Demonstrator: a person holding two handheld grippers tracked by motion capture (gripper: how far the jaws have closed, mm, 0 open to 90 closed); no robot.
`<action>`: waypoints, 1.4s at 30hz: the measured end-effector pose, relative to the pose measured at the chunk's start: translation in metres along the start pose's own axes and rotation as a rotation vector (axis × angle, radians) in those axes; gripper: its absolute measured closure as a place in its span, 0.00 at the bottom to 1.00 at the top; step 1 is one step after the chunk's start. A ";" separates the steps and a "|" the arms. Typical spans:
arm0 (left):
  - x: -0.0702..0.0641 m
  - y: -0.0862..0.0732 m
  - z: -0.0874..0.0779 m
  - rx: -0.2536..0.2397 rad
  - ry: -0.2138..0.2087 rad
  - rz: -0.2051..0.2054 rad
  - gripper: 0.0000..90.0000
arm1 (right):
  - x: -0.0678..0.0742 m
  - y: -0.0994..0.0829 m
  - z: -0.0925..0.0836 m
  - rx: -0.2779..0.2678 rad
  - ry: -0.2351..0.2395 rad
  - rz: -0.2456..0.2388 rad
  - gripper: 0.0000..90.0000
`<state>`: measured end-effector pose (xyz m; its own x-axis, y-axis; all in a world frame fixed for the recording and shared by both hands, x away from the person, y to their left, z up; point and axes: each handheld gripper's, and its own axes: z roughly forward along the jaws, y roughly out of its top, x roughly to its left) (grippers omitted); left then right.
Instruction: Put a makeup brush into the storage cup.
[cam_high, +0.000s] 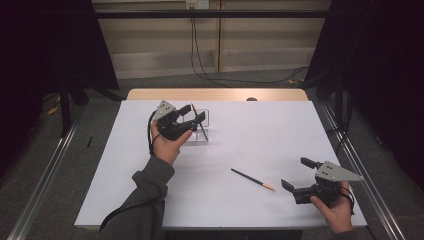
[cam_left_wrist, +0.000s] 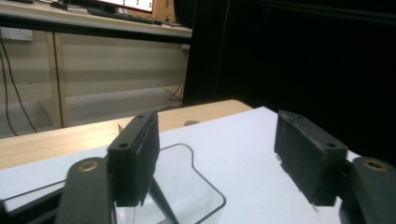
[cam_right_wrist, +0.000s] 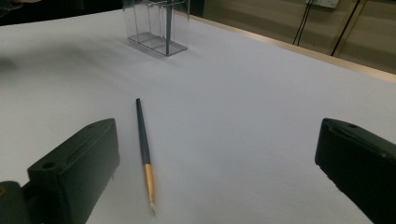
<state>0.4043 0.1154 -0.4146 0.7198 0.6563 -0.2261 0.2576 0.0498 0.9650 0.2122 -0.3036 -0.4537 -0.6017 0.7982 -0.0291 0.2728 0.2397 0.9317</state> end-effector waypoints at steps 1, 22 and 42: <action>0.000 0.000 -0.001 0.004 0.000 0.006 0.32 | 0.000 0.000 0.000 0.001 0.001 0.000 0.00; -0.003 0.002 -0.015 0.026 -0.025 0.039 0.10 | -0.003 -0.002 0.002 0.012 0.001 0.006 0.00; 0.011 -0.002 -0.046 0.015 -0.051 0.043 0.02 | 0.001 0.000 0.008 0.026 0.010 -0.004 0.00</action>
<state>0.3822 0.1572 -0.4132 0.7624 0.6183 -0.1909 0.2349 0.0104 0.9720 0.2176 -0.2989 -0.4569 -0.6101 0.7918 -0.0293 0.2900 0.2576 0.9217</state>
